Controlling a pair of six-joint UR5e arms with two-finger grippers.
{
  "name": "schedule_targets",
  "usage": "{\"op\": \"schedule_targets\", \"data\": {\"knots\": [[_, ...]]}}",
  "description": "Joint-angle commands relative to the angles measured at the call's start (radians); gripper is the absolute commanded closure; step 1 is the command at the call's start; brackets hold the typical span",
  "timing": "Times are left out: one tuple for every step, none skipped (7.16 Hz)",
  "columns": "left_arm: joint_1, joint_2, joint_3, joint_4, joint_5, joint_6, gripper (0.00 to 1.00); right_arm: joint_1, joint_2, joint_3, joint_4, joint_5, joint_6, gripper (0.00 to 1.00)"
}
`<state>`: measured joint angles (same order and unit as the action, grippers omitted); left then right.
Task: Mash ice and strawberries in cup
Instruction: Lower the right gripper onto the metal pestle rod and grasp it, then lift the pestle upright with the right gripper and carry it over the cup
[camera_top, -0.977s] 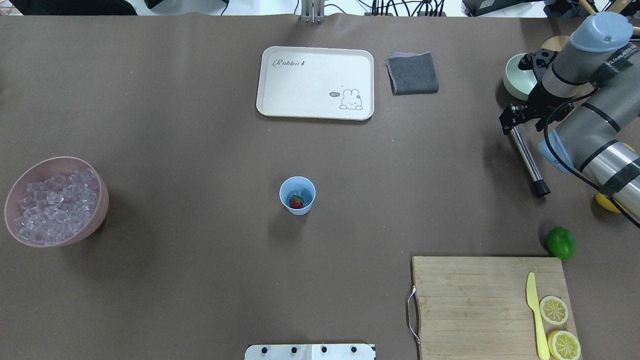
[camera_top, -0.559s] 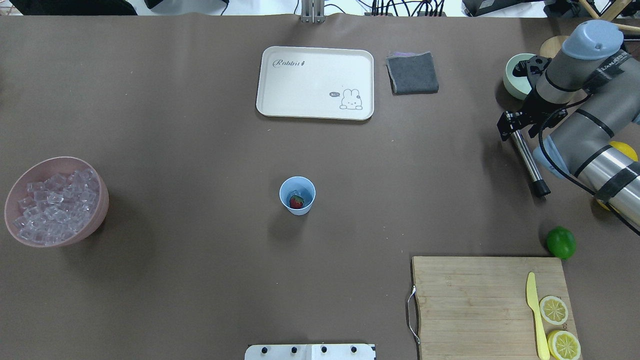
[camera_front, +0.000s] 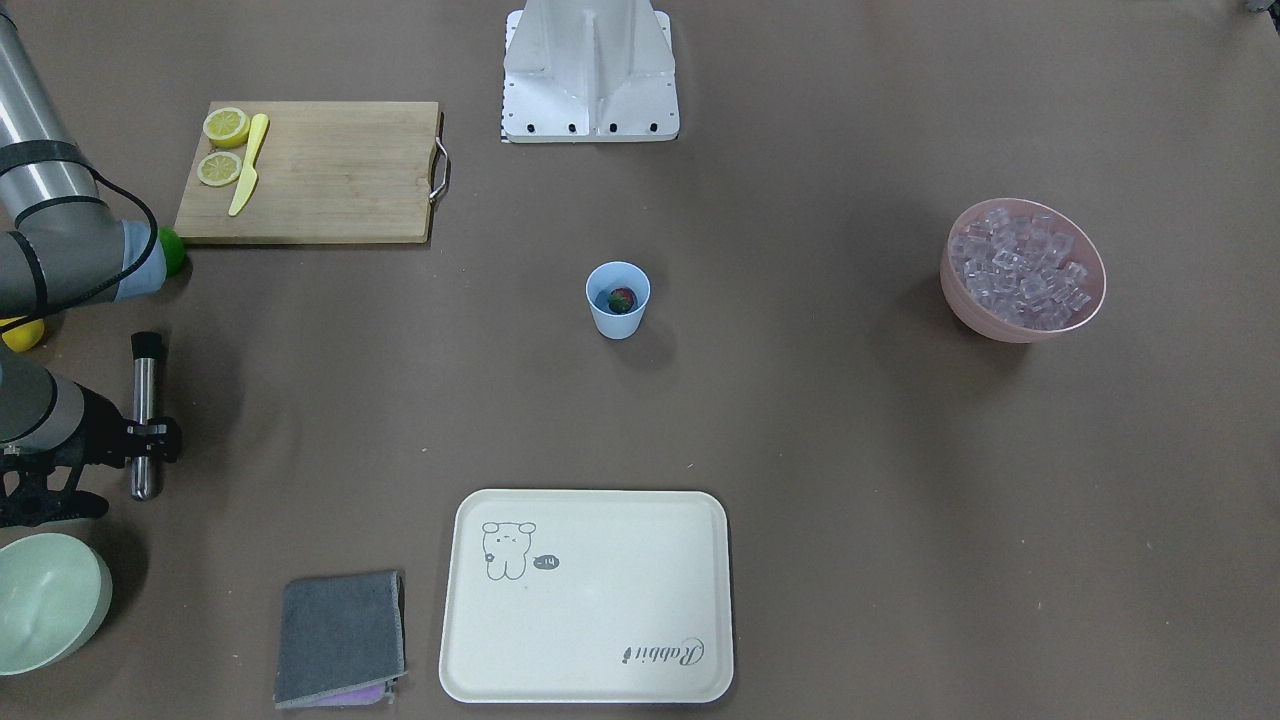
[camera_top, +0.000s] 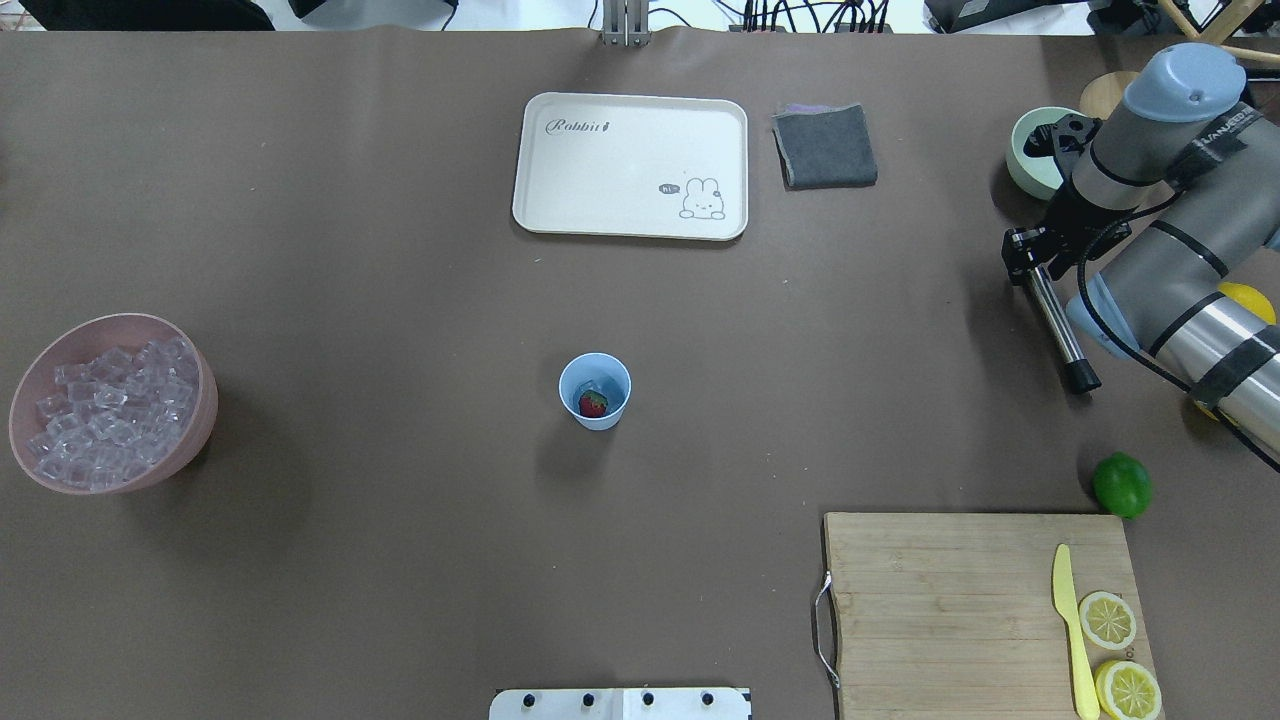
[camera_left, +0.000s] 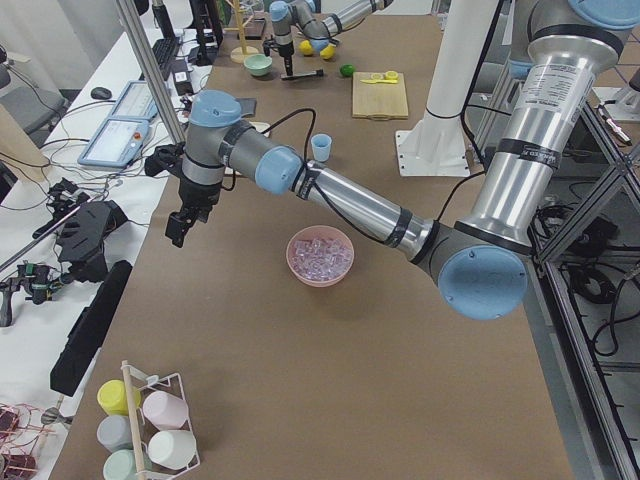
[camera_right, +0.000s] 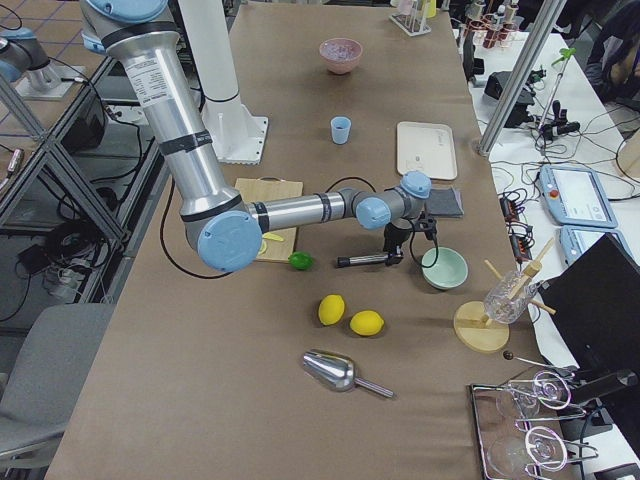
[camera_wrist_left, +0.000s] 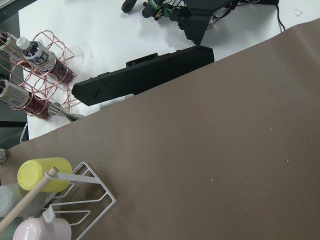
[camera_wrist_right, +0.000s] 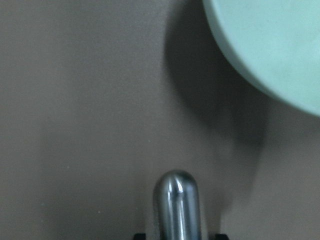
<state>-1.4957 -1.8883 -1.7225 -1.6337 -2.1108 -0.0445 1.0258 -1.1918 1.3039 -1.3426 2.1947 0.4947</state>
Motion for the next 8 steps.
{"op": "schedule_targets", "data": {"knots": [[0.003, 0.000, 0.000, 0.000, 0.000, 0.000, 0.03, 0.014, 0.000, 0.002, 0.000, 0.002, -0.051, 1.00], [0.003, -0.002, 0.000, 0.000, 0.000, 0.000, 0.03, 0.014, -0.002, 0.009, 0.002, 0.000, -0.045, 1.00], [0.003, -0.002, 0.000, 0.000, 0.000, 0.000, 0.03, 0.017, -0.003, 0.018, 0.003, 0.000, -0.045, 1.00], [0.003, -0.002, 0.000, 0.000, -0.001, 0.000, 0.03, 0.040, -0.008, 0.056, 0.003, -0.001, -0.045, 1.00], [0.003, -0.006, -0.002, 0.000, -0.005, 0.000, 0.03, 0.078, -0.012, 0.102, 0.002, -0.001, -0.044, 1.00], [0.014, -0.009, 0.000, 0.000, -0.011, 0.000, 0.03, 0.111, -0.018, 0.147, 0.002, -0.001, -0.044, 1.00], [0.035, -0.008, -0.002, 0.001, -0.012, 0.000, 0.03, 0.129, -0.018, 0.191, 0.003, -0.004, -0.042, 1.00], [0.044, -0.009, -0.009, 0.002, -0.018, -0.002, 0.03, 0.135, -0.015, 0.256, 0.003, -0.012, 0.000, 1.00]]}}
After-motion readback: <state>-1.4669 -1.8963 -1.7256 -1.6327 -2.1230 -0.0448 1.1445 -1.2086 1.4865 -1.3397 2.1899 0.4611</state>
